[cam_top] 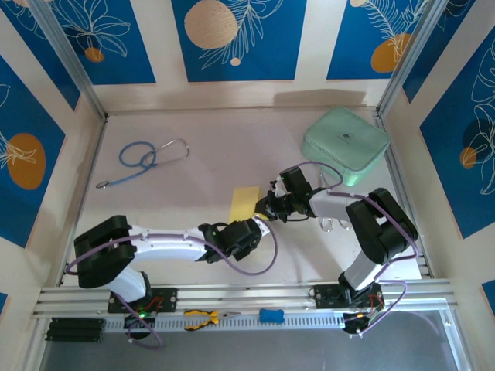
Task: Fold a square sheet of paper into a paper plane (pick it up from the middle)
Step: Fold the triangle a second time at the center of the table.
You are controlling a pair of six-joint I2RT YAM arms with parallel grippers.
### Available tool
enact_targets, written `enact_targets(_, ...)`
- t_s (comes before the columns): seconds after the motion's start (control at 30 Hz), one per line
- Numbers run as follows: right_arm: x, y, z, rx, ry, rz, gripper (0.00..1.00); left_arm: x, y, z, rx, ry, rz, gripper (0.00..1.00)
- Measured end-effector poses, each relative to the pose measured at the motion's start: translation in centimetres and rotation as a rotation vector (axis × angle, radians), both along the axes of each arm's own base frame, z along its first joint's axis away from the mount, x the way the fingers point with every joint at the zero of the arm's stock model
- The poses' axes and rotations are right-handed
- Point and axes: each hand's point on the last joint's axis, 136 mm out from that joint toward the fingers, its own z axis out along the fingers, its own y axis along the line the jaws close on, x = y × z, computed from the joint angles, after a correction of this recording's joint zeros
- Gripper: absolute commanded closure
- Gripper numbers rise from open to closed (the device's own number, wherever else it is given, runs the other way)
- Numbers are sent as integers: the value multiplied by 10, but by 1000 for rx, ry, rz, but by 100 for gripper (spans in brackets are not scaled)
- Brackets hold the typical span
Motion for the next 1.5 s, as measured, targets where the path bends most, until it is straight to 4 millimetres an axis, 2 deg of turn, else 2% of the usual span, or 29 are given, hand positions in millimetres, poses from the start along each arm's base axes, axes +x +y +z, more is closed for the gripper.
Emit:
enact_targets(0.43, -1, 1, 0, 0, 2, 1, 87, 2, 0, -3, 11, -5, 13, 99)
enact_targets(0.7, 0, 0, 0, -2, 4, -7, 79, 1, -3, 1, -54, 66, 22, 100)
enact_targets(0.9, -5, -7, 4, -8, -5, -36, 65, 7, -8, 22, -235, 178, 54, 100)
enact_targets(0.97, -7, -8, 7, -3, -6, -48, 57, 6, -10, 24, -272, 209, 53, 100)
enact_targets(1.0, -8, -9, 9, 0, -8, -51, 57, 5, -10, 24, -284, 226, 52, 100)
enact_targets(1.27, -14, -3, 13, 11, -4, -41, 60, -1, -14, 23, -320, 290, 37, 100)
enact_targets(1.37, -16, -1, 9, 3, 13, -34, 67, -2, -14, 23, -321, 292, 34, 99)
enact_targets(1.5, -16, -2, 3, -14, 32, -46, 79, -2, -14, 23, -320, 292, 35, 93)
